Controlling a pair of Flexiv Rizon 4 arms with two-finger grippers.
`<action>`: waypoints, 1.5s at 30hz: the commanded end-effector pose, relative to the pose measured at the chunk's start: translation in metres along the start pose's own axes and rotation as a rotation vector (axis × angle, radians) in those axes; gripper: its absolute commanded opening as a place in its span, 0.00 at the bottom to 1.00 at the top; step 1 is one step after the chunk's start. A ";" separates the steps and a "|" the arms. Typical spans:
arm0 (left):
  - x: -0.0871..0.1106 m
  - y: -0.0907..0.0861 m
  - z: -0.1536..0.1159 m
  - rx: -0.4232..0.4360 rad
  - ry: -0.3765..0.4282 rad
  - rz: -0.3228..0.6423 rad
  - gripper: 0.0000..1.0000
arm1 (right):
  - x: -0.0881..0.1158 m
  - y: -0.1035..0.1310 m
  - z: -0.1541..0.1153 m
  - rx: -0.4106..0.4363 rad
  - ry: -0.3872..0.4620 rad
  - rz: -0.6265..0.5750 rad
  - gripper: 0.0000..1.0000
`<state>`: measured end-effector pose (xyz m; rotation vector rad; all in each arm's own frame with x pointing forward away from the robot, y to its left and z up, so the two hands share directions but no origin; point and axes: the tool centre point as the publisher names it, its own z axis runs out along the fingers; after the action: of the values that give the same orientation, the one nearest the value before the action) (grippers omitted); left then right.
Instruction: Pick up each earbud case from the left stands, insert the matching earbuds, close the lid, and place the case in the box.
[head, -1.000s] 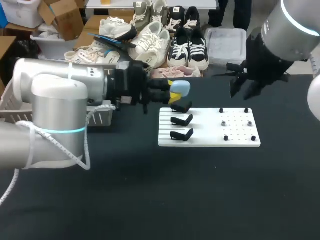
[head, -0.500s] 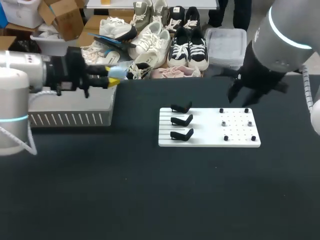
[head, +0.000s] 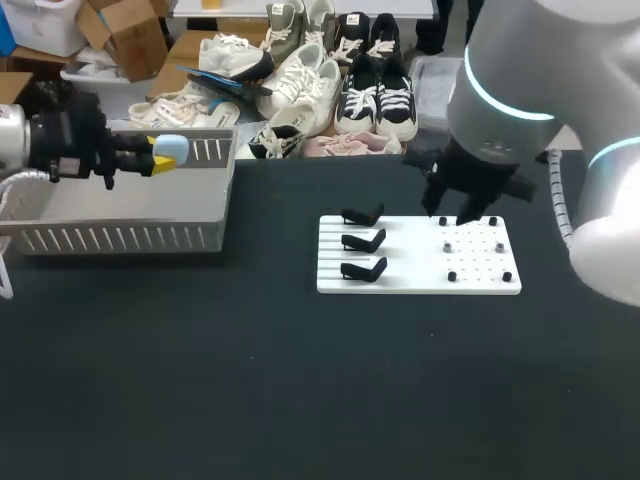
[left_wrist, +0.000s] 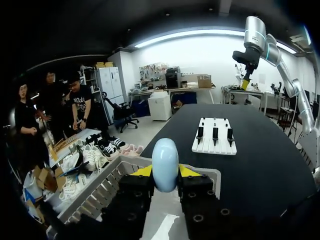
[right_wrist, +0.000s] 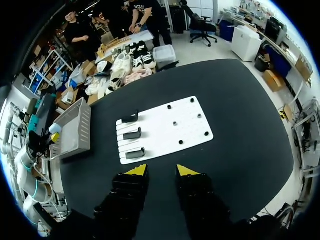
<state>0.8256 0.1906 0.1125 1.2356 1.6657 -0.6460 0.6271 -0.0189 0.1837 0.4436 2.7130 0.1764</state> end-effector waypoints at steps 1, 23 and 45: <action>0.020 0.023 0.021 0.131 0.016 -0.032 0.00 | 0.002 0.014 0.006 0.048 0.008 0.005 0.31; 0.041 0.015 0.035 0.213 0.065 -0.104 1.00 | 0.005 0.026 0.012 0.036 0.018 -0.007 0.32; -0.006 -0.060 0.048 0.193 0.016 -0.079 1.00 | -0.030 -0.042 0.026 -0.103 -0.084 0.086 0.33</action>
<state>0.8053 0.1351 0.0858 1.3918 1.6699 -0.9854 0.6627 -0.0512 0.1647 0.5388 2.6627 0.2299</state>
